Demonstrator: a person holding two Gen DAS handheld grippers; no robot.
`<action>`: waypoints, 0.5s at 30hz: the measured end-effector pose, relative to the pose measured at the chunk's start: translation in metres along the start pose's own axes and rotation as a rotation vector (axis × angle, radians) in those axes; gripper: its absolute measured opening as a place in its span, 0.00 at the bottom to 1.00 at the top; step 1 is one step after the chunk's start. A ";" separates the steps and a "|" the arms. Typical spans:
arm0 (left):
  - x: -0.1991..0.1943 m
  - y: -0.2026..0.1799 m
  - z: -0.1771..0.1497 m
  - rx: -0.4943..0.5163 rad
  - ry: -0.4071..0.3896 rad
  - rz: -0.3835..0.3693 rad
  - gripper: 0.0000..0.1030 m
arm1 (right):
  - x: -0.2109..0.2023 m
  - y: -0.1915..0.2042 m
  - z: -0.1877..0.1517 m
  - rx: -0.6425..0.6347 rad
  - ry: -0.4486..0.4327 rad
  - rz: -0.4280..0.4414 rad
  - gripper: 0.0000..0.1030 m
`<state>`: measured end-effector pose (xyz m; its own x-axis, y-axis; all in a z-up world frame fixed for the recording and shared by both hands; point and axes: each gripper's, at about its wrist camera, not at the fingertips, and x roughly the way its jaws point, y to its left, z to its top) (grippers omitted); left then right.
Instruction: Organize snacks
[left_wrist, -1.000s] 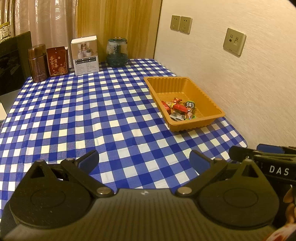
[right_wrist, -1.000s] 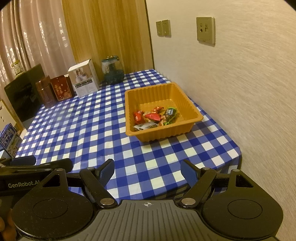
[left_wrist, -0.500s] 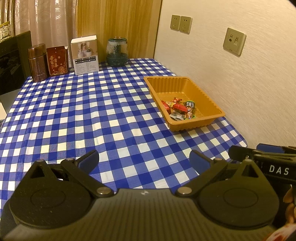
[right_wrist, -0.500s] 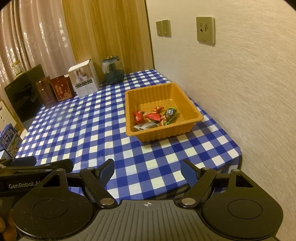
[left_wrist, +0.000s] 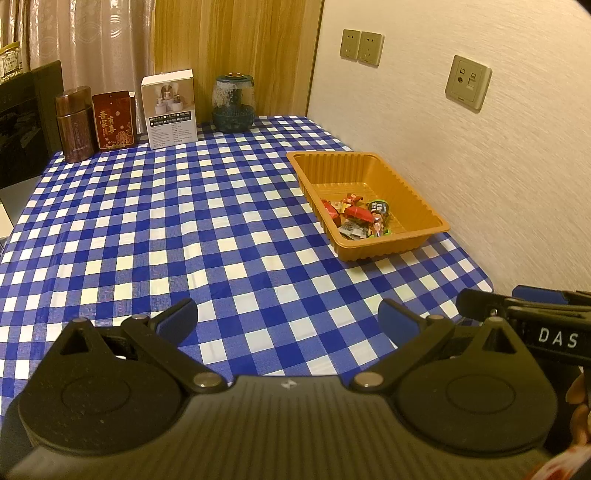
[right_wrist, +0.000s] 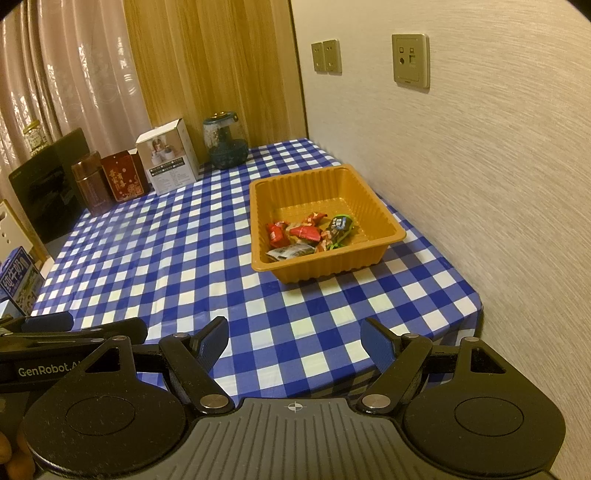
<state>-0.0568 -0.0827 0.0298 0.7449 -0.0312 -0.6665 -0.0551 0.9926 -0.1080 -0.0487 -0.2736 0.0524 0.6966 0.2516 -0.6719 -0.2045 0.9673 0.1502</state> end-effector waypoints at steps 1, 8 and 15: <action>0.000 0.000 0.000 0.000 0.000 0.000 1.00 | 0.000 0.000 0.000 0.001 0.000 -0.001 0.76; 0.000 0.000 0.000 0.000 0.000 0.001 1.00 | 0.000 0.000 0.000 0.001 0.000 0.000 0.76; 0.000 0.000 -0.001 -0.001 0.000 0.000 1.00 | 0.000 0.000 0.000 0.001 -0.001 0.000 0.76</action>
<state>-0.0574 -0.0824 0.0294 0.7452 -0.0312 -0.6662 -0.0554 0.9926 -0.1084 -0.0486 -0.2739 0.0523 0.6971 0.2513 -0.6715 -0.2036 0.9674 0.1507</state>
